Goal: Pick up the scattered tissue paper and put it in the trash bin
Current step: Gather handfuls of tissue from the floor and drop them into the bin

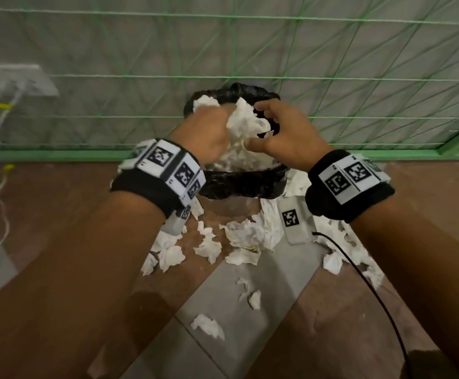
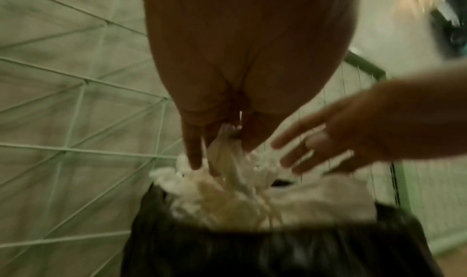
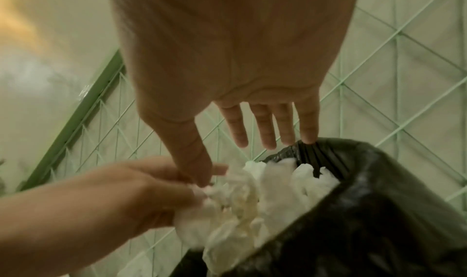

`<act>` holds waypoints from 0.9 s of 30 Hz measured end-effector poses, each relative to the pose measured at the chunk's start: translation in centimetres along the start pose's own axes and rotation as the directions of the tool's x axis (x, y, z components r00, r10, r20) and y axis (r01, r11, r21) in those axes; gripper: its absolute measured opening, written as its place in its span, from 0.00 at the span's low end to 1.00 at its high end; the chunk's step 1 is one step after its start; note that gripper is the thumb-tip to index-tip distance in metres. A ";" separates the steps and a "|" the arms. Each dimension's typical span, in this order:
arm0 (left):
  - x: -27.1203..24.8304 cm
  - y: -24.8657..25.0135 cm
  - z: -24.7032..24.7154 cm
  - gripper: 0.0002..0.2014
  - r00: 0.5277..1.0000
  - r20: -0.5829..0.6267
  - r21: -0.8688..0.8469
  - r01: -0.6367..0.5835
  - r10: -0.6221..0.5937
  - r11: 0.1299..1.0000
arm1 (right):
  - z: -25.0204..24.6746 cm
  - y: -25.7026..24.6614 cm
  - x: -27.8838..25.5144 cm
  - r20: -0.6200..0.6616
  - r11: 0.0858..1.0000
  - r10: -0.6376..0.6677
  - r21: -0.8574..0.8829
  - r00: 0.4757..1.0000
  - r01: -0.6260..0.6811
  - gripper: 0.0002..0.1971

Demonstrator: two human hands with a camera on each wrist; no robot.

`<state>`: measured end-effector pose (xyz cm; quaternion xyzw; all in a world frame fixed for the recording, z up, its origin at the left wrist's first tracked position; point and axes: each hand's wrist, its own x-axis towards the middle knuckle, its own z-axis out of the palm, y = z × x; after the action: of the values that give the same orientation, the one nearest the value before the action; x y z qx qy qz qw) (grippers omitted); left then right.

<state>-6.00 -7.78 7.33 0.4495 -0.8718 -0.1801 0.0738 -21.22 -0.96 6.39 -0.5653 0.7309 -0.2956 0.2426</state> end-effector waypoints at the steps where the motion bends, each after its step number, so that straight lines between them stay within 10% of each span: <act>1: 0.0 -0.3 1.0 0.24 0.999 0.045 0.068 0.010 -0.013 0.998 | 0.0 0.1 -0.3 -0.032 1.000 -0.015 -0.002 0.999 0.015 0.34; 5: 0.8 -1.9 3.2 0.12 0.993 0.119 0.184 -0.034 0.012 0.982 | -0.6 1.8 -1.1 -0.267 0.989 -0.001 0.141 0.964 0.040 0.22; 10: 1.3 -1.9 4.2 0.13 0.981 0.177 0.245 0.035 -0.080 0.969 | -3.5 8.4 -1.8 -0.545 0.952 0.261 0.281 0.797 -0.119 0.11; 14: 0.7 -1.4 3.7 0.14 0.994 -0.035 0.085 0.110 -0.108 0.990 | -3.8 18.5 -4.1 -0.197 0.728 0.670 -0.013 0.715 -0.686 0.19; 17: -0.8 -1.8 3.7 0.11 0.952 -0.267 -0.207 0.097 -0.152 0.973 | -0.5 26.6 -7.0 0.041 0.559 0.792 -0.448 0.609 -0.697 0.43; 19: -2.1 -2.5 4.6 0.08 0.832 -0.418 -0.483 0.137 -0.366 0.865 | 1.9 29.4 -9.3 0.109 0.531 0.811 -0.547 0.574 -0.647 0.51; 22: -4.3 -4.5 7.8 0.05 0.557 -0.434 -0.741 0.226 -0.708 0.632 | 4.2 28.5 -12.5 0.045 0.559 0.711 -0.642 0.702 -0.525 0.50; 24: -6.1 -5.5 10.5 0.05 0.467 -0.355 -0.767 0.351 -0.810 0.538 | 4.7 27.2 -13.1 0.006 0.532 0.609 -0.745 0.793 -0.403 0.39; 25: -6.9 -5.7 12.2 0.06 0.471 -0.306 -0.732 0.439 -0.827 0.521 | 4.5 26.1 -13.1 0.053 0.516 0.587 -0.794 0.808 -0.322 0.31; 27: -8.8 -6.0 15.7 0.06 0.628 -0.160 -0.577 0.567 -0.762 0.588 | 4.0 24.8 -12.2 0.176 0.507 0.608 -0.836 0.774 -0.208 0.22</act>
<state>-0.93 0.03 -9.16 0.7417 -0.5266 -0.3076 0.2792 -32.43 14.88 -13.64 -0.4679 0.8211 0.2588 0.1998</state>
